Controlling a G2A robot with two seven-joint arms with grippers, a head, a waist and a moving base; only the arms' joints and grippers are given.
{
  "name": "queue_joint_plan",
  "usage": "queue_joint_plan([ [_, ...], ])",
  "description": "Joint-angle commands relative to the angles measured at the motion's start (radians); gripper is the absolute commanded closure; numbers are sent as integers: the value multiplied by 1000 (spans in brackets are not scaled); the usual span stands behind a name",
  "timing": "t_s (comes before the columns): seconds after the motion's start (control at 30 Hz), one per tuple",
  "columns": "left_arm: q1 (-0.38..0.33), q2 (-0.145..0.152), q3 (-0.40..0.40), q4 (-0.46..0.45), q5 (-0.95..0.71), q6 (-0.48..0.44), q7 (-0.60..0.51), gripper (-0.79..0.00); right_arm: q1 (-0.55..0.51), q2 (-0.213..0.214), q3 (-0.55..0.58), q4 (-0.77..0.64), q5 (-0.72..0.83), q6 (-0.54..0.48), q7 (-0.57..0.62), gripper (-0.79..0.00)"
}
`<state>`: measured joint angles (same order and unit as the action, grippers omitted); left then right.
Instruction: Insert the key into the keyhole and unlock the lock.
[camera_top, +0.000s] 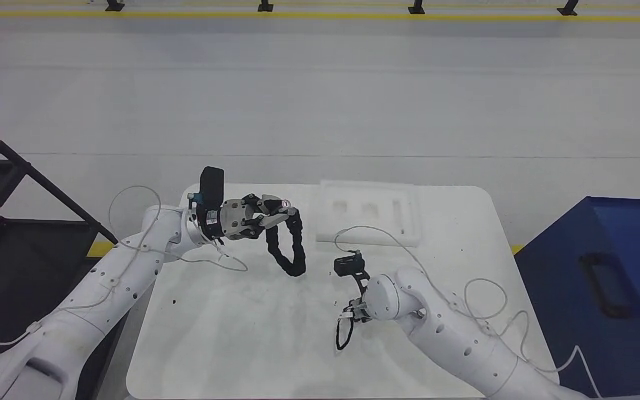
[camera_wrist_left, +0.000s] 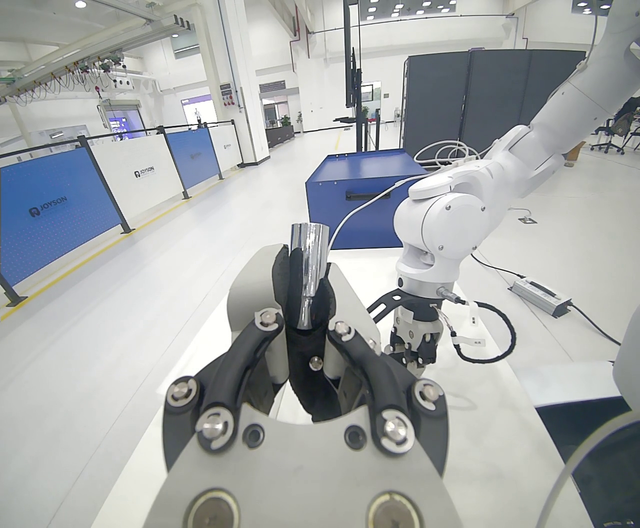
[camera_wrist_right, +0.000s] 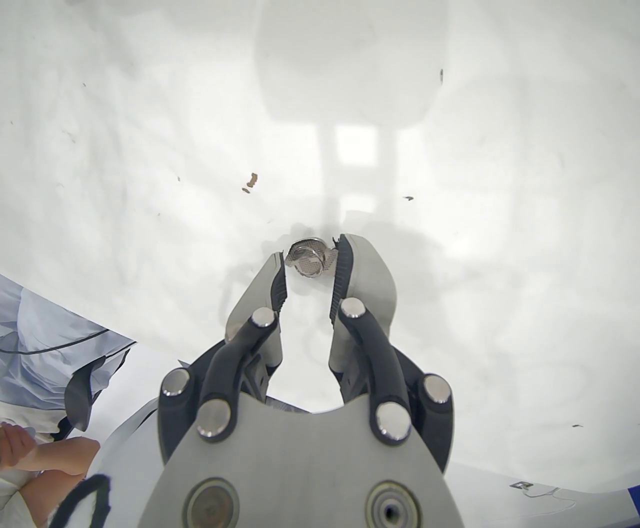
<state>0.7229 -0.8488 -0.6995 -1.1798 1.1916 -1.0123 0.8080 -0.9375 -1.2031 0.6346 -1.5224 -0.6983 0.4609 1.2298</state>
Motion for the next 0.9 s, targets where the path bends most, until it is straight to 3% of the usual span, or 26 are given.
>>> queue_joint_plan([
  [0.0,0,0,0,0,0,0,0,0,0,-2,-1,1,0,-4,0,-151],
  [0.23,0,0,0,0,0,0,0,0,0,-9,-2,6,-9,-7,7,-92],
  [0.5,0,0,0,0,0,0,0,0,0,-17,1,22,-6,-12,13,-111],
  [0.6,0,0,0,0,0,0,0,0,1,-20,1,29,-3,-17,12,-58],
  [0.63,0,0,0,0,0,0,0,0,2,-22,0,31,-3,-19,12,-3],
  [0.87,0,0,0,0,0,0,0,0,3,-29,-1,31,-15,-16,11,0],
])
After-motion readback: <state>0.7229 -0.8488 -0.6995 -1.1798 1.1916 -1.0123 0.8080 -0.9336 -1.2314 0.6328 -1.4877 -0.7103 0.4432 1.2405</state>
